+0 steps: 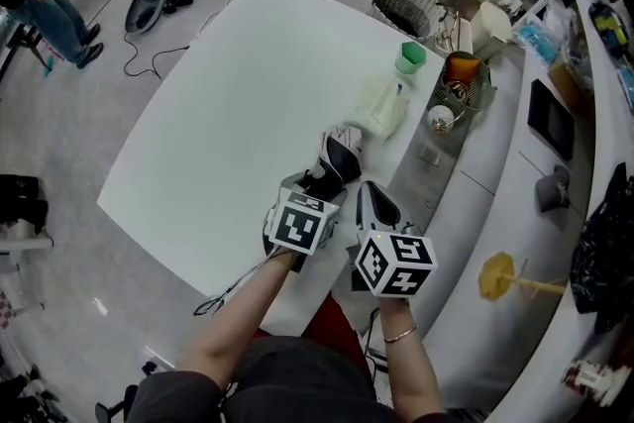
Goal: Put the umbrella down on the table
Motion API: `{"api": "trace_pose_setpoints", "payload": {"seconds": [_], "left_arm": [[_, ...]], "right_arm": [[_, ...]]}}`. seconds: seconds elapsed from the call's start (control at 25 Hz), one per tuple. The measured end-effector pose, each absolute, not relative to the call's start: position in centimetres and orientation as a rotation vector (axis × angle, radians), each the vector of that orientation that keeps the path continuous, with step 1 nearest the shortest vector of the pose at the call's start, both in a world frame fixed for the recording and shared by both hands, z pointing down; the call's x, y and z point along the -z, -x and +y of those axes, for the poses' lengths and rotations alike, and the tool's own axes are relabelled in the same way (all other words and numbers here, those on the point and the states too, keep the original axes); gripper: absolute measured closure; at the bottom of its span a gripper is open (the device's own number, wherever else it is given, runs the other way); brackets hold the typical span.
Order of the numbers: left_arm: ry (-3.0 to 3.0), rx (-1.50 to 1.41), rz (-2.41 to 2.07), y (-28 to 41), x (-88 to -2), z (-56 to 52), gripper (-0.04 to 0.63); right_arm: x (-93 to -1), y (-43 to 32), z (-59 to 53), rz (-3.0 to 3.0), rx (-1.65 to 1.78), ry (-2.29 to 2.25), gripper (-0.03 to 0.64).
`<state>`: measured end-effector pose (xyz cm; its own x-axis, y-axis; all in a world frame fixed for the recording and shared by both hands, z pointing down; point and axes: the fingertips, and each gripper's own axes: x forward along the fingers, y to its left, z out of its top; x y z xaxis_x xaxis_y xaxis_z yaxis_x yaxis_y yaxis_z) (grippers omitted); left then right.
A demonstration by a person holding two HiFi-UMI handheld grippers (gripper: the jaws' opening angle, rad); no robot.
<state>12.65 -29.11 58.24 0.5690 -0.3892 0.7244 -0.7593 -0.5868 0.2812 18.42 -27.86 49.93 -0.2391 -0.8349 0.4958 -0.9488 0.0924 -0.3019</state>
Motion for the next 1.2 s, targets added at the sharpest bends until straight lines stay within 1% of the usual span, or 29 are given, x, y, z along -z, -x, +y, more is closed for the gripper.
{"api": "trace_pose_setpoints", "payload": {"seconds": [1.2], "left_arm": [[-2.335, -0.611, -0.959, -10.5, -52.3, -28.0, 0.318]], "right_arm": [[-46.5, -16.3, -25.2, -2.17, -0.774, -1.876, 0.598]]}}
